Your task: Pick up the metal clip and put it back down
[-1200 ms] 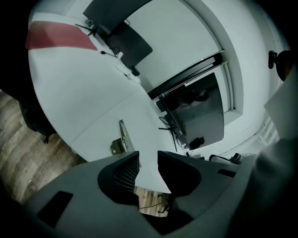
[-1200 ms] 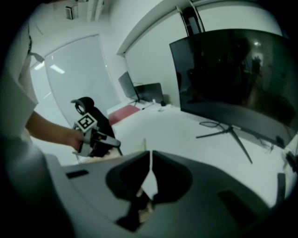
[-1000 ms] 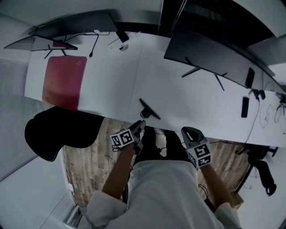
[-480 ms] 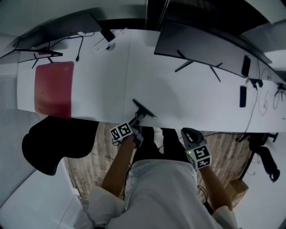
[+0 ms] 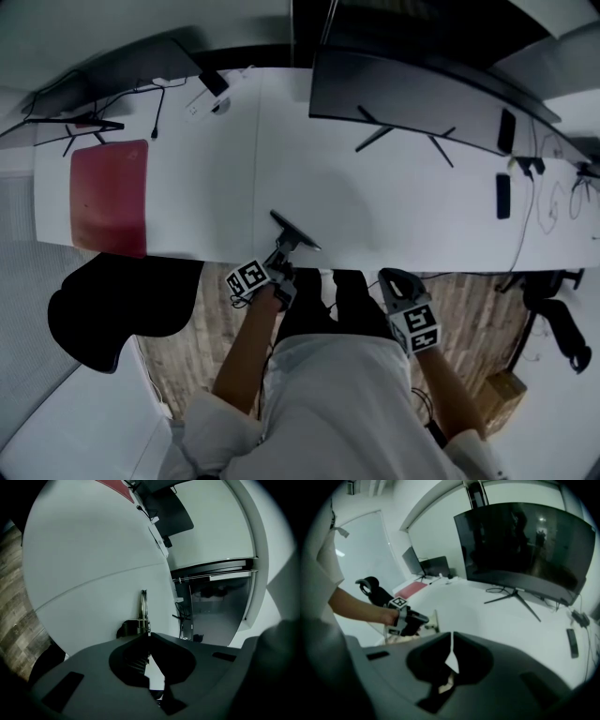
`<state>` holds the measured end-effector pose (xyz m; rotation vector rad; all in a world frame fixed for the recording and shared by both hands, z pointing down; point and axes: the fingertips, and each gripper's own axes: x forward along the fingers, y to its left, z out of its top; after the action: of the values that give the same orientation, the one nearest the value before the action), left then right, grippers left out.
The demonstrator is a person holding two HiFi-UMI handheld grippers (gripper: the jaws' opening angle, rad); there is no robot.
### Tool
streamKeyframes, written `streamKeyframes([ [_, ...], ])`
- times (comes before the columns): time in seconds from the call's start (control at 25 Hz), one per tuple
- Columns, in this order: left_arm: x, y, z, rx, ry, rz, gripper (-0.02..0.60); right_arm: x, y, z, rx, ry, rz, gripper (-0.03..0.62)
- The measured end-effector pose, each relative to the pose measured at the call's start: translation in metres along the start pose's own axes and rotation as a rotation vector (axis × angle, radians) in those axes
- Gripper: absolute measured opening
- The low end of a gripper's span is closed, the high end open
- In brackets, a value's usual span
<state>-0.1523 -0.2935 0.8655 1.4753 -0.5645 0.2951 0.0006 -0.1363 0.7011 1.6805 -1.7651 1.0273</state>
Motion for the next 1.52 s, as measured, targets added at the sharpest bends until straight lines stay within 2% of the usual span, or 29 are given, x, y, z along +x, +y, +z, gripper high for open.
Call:
streamKeyframes([
  [0.48,-0.016,-0.037,0.011,0.042,-0.027,-0.031,0.032,-0.014,-0.014,0.011,-0.011,-0.059,-0.012,0.035],
  [0.84,-0.049,-0.101,0.011,0.098,-0.010,-0.105,0.034,-0.037,-0.038,0.026,-0.001,-0.133,-0.049,0.035],
  [1.28,-0.088,-0.174,0.009,0.062,-0.034,-0.196,0.032,-0.083,-0.079,0.042,-0.002,-0.246,-0.107,0.035],
  [1.52,-0.110,-0.206,0.018,0.110,-0.072,-0.220,0.034,-0.107,-0.106,0.048,0.033,-0.289,-0.156,0.035],
])
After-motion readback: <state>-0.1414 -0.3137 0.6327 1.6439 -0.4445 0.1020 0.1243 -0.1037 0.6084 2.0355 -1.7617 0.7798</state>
